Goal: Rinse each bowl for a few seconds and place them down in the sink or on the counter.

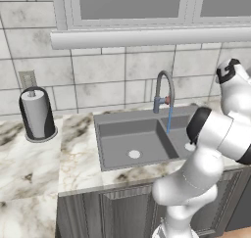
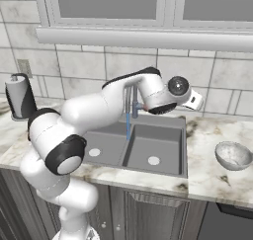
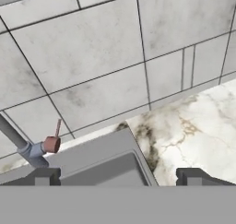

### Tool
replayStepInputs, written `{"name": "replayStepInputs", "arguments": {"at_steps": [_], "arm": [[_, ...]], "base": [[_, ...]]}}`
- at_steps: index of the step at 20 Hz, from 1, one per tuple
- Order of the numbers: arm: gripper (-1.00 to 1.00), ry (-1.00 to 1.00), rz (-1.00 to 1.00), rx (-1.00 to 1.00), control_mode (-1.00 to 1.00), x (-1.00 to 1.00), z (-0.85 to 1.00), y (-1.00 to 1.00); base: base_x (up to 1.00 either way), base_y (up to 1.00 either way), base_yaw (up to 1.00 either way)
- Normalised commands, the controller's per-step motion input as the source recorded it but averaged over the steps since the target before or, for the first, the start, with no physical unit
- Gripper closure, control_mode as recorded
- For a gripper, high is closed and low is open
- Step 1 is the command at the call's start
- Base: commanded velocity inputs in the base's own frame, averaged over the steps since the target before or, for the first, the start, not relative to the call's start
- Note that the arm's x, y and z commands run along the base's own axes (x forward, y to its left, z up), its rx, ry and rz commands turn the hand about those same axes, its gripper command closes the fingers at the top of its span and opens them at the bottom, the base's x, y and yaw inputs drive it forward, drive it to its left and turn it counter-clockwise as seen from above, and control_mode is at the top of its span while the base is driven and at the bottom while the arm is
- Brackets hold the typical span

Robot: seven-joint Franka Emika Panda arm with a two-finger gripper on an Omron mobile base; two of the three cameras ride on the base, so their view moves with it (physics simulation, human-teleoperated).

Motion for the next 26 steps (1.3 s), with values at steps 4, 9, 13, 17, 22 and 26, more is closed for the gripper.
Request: {"name": "replayStepInputs", "arguments": {"at_steps": [4,9,13,17,22,26], "arm": [[-1.00,0.14,-0.05,0.04,-1.00,-0.27,0.18,-0.01],[-1.00,0.07,-0.04,0.04,-1.00,-0.13,0.36,0.03],[-1.00,0.07,-0.04,0.04,-1.00,-0.09,0.39,0.01],[-1.00,0.11,-0.05,0.05,-1.00,-0.20,0.25,-0.07],[-1.00,0.22,-0.06,0.05,-1.00,-0.21,0.05,-0.11],[-1.00,0.18,-0.04,0.01,-1.00,-0.19,0.00,-0.06]], "base": [[0.00,0.00,0.00],[0.00,0.00,0.00],[0.00,0.00,0.00],[0.00,0.00,0.00],[0.00,0.00,0.00],[0.00,0.00,0.00]]}}
